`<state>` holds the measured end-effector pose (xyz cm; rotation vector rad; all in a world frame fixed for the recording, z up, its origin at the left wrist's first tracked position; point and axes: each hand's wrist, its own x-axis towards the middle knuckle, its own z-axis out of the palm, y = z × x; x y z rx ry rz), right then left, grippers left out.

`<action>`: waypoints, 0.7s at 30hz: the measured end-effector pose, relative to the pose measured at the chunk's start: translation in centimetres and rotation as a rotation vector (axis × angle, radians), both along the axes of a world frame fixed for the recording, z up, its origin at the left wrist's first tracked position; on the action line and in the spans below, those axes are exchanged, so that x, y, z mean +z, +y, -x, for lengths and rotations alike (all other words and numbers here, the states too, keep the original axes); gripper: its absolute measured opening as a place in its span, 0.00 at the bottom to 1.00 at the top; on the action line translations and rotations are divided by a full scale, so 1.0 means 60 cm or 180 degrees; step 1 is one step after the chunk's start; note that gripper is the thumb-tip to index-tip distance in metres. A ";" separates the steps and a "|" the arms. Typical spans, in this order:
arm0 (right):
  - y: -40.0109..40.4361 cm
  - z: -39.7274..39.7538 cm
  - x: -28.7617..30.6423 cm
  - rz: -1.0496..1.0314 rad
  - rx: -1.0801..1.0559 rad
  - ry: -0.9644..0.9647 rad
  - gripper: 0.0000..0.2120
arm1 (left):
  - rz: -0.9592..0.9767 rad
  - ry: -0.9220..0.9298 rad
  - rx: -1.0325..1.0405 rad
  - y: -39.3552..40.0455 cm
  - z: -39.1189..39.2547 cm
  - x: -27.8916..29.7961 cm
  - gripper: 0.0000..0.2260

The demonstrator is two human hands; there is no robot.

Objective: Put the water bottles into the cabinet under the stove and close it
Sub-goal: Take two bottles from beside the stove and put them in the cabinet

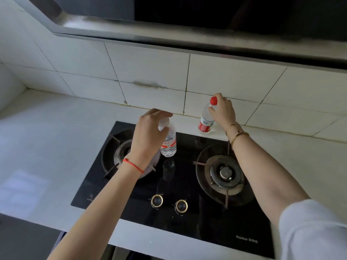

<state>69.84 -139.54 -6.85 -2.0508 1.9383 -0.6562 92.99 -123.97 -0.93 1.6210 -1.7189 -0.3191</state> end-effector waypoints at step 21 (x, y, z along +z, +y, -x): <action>0.238 -0.055 0.056 0.1374 0.0314 -0.0145 0.15 | 0.0292 0.0094 -0.0023 0.111 -0.039 0.026 0.17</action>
